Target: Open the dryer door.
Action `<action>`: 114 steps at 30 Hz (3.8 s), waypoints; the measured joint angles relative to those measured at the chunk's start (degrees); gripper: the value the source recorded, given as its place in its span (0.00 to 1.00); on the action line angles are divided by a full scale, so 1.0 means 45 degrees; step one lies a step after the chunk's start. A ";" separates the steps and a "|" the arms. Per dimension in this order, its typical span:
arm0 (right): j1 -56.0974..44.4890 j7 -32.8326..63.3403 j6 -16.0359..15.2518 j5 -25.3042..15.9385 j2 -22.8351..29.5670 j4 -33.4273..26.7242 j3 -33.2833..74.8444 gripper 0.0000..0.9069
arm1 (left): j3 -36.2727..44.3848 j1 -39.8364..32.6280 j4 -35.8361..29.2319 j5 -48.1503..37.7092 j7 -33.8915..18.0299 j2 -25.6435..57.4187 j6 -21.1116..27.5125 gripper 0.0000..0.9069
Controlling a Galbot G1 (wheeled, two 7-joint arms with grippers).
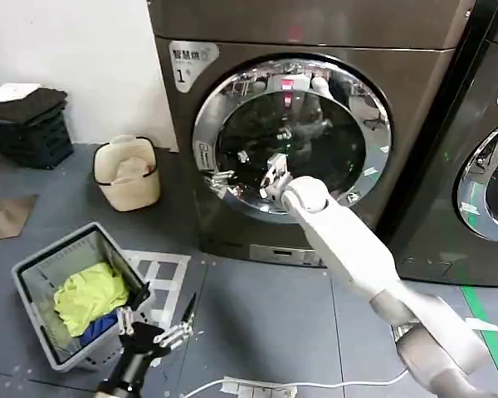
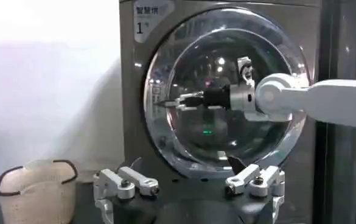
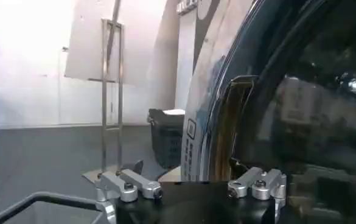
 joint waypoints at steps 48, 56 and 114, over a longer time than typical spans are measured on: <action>-0.0022 -0.1016 -0.0320 -0.0394 0.0274 0.0253 -0.0789 1.00 | 0.0027 -0.0080 0.0117 0.0139 -0.0003 0.0017 -0.0052 1.00; -0.0129 -0.1193 -0.0352 -0.0051 0.0027 0.0646 -0.0980 1.00 | 0.0015 -0.0100 0.0118 0.0134 -0.0005 0.0009 -0.0053 1.00; -0.1811 -0.3560 -0.0463 0.2097 -0.5035 0.7982 -0.1878 1.00 | -0.4625 -0.4889 0.3570 -0.4915 0.1845 0.4180 0.1285 1.00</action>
